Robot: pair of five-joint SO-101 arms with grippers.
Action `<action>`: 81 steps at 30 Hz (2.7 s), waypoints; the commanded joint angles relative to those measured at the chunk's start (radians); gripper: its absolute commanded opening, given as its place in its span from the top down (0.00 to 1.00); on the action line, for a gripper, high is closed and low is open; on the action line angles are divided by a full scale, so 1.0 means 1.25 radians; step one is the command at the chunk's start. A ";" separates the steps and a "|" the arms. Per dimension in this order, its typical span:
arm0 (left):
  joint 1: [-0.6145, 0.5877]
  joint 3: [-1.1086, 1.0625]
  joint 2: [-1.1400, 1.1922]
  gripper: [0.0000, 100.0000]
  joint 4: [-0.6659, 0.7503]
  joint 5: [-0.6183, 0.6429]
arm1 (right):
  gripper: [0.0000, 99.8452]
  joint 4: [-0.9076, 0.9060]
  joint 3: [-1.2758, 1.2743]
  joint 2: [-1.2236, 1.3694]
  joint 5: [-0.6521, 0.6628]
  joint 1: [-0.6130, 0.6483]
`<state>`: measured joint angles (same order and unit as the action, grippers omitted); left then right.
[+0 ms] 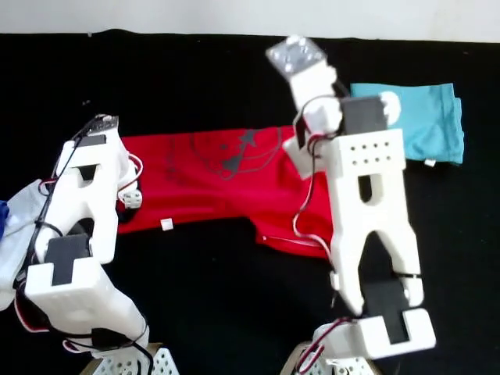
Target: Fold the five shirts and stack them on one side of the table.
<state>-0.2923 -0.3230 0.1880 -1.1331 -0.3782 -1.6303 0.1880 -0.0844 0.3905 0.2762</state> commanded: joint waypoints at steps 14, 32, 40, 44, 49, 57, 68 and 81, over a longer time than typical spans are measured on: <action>0.186 0.147 -0.031 0.99 0.191 0.180 | 0.99 0.548 -0.695 -0.116 -0.001 0.006; 0.185 0.472 0.391 0.99 0.108 0.200 | 0.99 0.699 -0.813 -0.048 0.076 -0.176; 0.186 0.478 0.396 0.99 0.108 0.200 | 0.99 0.360 -0.574 -0.105 0.145 -0.240; 0.186 0.478 0.396 0.99 0.108 0.200 | 0.99 0.374 -0.406 -0.152 0.095 -0.203; 0.186 0.478 0.396 0.99 0.108 0.200 | 0.94 0.530 -0.376 0.025 0.042 -0.121; 0.186 0.478 0.396 0.99 0.108 0.200 | 0.91 0.617 -0.099 0.428 0.011 -0.132; 0.186 0.478 0.396 0.99 0.108 0.200 | 0.91 0.379 0.376 0.660 0.010 -0.233; 0.186 0.478 0.396 0.99 0.108 0.200 | 0.91 -0.100 0.774 0.660 0.016 -0.188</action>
<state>-0.0683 0.2570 0.6774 -0.9981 -0.1343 -1.6349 1.0334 0.7503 0.4089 0.0077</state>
